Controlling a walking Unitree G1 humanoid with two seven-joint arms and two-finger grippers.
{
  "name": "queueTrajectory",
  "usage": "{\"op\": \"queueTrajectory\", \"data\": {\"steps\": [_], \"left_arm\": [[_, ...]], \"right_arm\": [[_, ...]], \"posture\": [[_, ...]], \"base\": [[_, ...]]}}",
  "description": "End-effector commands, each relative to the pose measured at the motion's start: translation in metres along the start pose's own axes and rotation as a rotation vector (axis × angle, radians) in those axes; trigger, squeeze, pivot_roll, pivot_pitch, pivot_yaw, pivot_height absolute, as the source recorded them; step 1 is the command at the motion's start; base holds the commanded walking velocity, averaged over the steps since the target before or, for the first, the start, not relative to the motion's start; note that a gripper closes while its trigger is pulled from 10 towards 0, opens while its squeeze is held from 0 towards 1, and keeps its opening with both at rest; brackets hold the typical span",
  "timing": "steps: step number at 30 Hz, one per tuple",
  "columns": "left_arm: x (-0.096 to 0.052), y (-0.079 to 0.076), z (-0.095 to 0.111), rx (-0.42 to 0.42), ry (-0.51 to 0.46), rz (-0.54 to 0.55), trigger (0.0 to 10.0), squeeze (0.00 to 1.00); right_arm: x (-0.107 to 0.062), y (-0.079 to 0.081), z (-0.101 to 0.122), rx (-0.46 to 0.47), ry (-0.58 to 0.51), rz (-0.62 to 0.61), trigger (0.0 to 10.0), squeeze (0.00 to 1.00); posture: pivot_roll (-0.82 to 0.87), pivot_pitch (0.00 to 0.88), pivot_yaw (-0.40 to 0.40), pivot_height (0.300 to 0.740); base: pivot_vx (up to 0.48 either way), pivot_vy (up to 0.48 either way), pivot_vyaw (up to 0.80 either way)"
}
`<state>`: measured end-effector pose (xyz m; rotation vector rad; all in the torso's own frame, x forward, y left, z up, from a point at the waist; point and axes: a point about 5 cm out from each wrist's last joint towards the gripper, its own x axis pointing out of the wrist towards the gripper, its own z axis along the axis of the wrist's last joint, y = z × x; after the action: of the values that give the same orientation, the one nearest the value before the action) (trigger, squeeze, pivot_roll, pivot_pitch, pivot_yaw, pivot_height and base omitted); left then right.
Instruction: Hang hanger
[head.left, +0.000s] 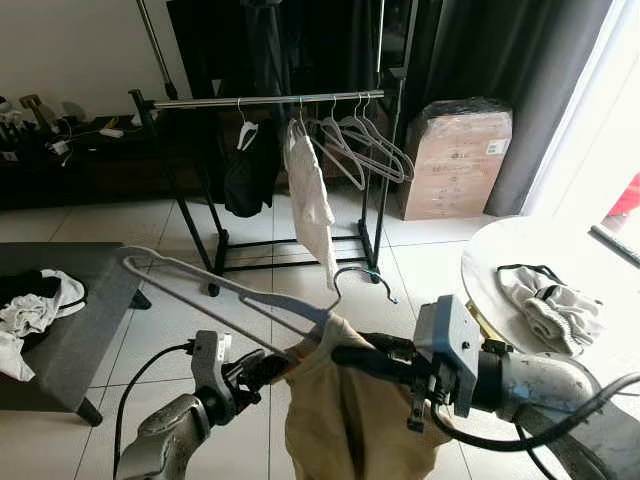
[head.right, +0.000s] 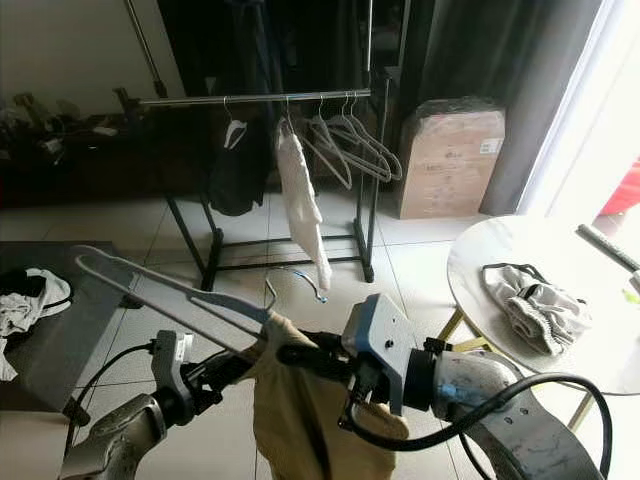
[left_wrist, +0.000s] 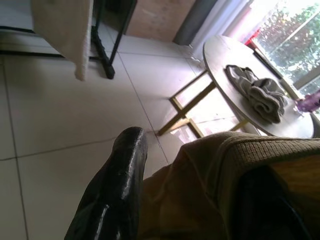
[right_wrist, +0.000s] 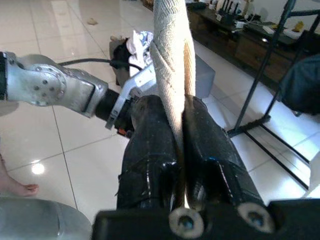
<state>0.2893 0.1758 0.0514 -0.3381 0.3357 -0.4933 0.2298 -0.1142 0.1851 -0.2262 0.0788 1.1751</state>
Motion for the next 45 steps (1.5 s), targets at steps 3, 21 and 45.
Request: {"op": "queueTrajectory", "data": {"steps": [3, 21, 45], "left_arm": [[-0.005, 0.006, 0.006, -0.014, -0.062, 0.049, 0.0, 0.0], [-0.014, 0.025, 0.05, 0.028, -0.254, 0.252, 0.0, 0.0], [-0.013, 0.027, 0.054, 0.046, -0.224, 0.282, 0.0, 0.0]], "right_arm": [[-0.004, -0.005, 0.011, -0.05, -0.042, -0.028, 0.0, 0.0], [-0.028, -0.039, -0.007, -0.156, 0.09, -0.268, 0.0, 0.0], [-0.078, -0.033, -0.041, -0.225, 0.302, -0.114, 0.0, 0.0]], "posture": [[-0.11, 0.087, 0.011, 0.74], [-0.1, 0.078, 0.016, 0.74], [-0.1, 0.091, 0.025, 0.74]], "base": [[0.0, 0.0, 0.0], [0.0, 0.0, 0.0], [0.0, 0.0, 0.0]]}}
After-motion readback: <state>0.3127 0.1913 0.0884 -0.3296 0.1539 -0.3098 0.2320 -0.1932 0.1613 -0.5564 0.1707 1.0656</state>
